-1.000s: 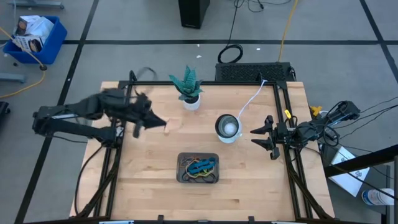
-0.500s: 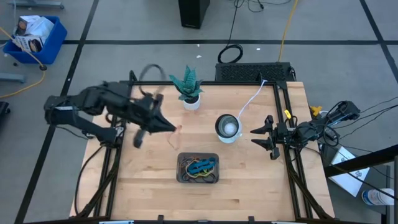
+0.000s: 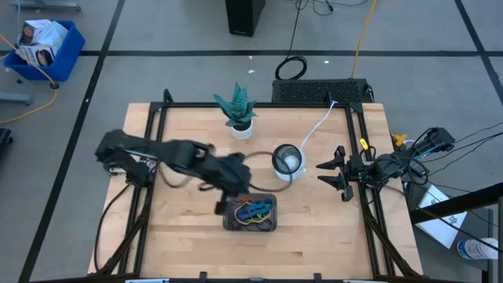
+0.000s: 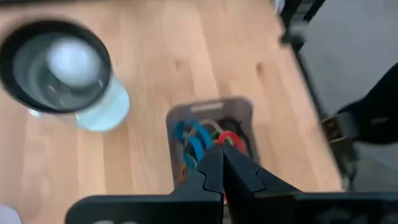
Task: Pick and place rubber bands into bin
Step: Put the red rubber band into the gray bin
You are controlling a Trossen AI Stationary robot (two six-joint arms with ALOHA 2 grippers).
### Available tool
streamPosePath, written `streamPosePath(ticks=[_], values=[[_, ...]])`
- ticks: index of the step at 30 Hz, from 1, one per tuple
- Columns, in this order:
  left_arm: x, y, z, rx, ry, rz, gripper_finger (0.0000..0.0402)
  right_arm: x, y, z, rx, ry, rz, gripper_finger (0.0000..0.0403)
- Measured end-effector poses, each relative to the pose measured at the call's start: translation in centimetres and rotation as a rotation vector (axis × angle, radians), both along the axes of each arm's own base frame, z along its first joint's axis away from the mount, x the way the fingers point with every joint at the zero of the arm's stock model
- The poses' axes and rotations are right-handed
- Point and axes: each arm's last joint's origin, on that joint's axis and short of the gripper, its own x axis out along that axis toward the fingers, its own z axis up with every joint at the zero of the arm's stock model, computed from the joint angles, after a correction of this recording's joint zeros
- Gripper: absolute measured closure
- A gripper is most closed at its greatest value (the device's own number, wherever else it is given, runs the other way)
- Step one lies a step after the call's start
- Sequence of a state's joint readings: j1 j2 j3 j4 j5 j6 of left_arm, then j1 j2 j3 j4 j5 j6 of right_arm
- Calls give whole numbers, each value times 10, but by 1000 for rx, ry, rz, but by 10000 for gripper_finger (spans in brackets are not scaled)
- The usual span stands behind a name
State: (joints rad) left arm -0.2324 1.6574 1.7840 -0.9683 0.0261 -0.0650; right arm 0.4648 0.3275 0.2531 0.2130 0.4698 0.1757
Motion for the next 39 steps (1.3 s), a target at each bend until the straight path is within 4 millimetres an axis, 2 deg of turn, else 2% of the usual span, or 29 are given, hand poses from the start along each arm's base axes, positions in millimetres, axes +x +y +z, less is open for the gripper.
streamPosePath(ticks=[8, 17, 22, 29, 39], values=[[44, -13, -65, 25, 199, 8, 399, 0, 0, 0, 21, 1, 2, 229], [74, -19, -132, 46, 387, 20, 399, 0, 0, 0, 20, 2, 3, 231], [83, -18, -160, 56, 455, 34, 396, 0, 0, -1, 18, 7, 3, 228], [90, -14, -181, 62, 507, 50, 397, 0, 0, -1, 18, 7, 4, 231], [89, -12, -178, 51, 504, 79, 346, 0, 0, -1, 18, 7, 4, 228]])
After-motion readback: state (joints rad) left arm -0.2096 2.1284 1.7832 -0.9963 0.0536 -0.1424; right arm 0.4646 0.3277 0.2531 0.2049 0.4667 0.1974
